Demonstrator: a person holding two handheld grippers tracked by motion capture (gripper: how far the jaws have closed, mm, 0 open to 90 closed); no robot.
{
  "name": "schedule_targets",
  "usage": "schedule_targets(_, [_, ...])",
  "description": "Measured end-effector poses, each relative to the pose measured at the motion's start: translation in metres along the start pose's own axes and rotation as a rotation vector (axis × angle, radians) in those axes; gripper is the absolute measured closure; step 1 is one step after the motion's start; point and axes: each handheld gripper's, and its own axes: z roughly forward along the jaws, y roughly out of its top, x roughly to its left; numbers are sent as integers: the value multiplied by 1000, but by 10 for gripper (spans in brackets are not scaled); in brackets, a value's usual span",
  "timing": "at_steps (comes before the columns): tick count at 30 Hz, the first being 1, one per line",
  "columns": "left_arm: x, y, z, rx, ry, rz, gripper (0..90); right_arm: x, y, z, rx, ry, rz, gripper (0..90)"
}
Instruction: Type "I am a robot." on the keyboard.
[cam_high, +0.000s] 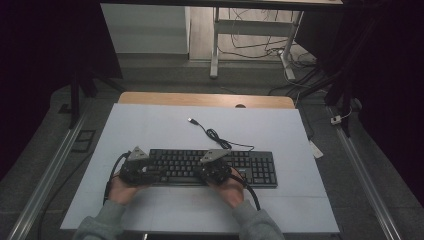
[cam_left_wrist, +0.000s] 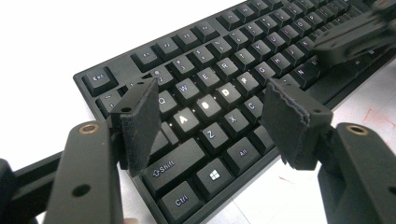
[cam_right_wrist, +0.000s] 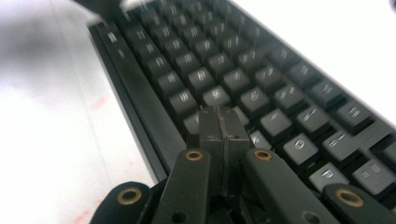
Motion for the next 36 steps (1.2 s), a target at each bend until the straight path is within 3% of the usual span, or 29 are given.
schedule_targets(2, [0,0,0,0,1,-3,369,-1,1,-9,-41,3,9,897])
schedule_targets(7, [0,-1,-1,-1,0,-3,369,-8,-6,-28,-55,-26,7,893])
schedule_targets(15, [1,-1,-2,-4,3,-10,368,-22,-28,-57,-94,-67,48,682])
schedule_targets(22, [1,-2,-3,-11,4,-10,367,-30,-46,-82,-108,-105,72,574])
schedule_targets(29, [2,-2,-4,-10,2,-9,364,-35,-57,-97,-111,-122,82,547])
schedule_targets(36, [2,-2,-4,-13,3,-9,363,-37,-64,-102,-110,-123,87,542])
